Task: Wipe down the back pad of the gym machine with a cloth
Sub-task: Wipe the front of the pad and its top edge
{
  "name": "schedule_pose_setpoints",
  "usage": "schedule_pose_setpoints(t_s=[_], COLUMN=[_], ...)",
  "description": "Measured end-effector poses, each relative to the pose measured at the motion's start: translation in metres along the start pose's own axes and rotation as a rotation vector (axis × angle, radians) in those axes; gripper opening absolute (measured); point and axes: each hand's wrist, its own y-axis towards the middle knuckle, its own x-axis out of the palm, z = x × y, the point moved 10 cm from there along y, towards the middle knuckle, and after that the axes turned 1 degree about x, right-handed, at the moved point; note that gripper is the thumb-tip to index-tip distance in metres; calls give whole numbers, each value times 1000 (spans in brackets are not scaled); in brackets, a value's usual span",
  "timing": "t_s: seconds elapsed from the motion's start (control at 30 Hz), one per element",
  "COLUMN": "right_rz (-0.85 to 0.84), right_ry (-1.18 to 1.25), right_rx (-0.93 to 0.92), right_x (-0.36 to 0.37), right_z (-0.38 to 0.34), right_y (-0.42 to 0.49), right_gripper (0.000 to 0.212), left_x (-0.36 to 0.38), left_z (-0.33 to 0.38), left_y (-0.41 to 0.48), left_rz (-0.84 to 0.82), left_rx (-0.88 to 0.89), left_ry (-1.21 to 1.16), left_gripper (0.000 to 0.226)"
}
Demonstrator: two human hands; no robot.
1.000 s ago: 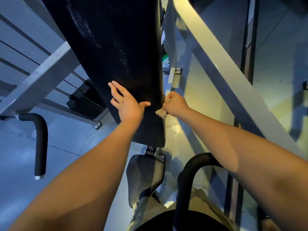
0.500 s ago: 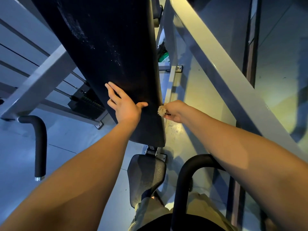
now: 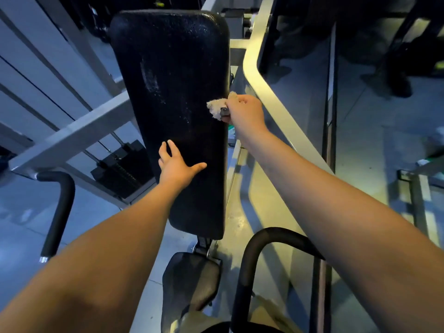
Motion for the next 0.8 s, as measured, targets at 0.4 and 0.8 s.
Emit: schedule_pose_setpoints(t_s=[0.4, 0.8], right_rz=[95, 93], right_ry=[-394, -427], right_rx=[-334, -488], right_x=[2, 6], right_z=[-26, -42], right_y=[-18, -34], right_gripper=[13, 22], left_x=[9, 9], left_z=[10, 14], left_y=[5, 18], left_rz=[-143, -81], left_rx=[-35, -155], left_ry=[51, 112], left_gripper=[126, 132])
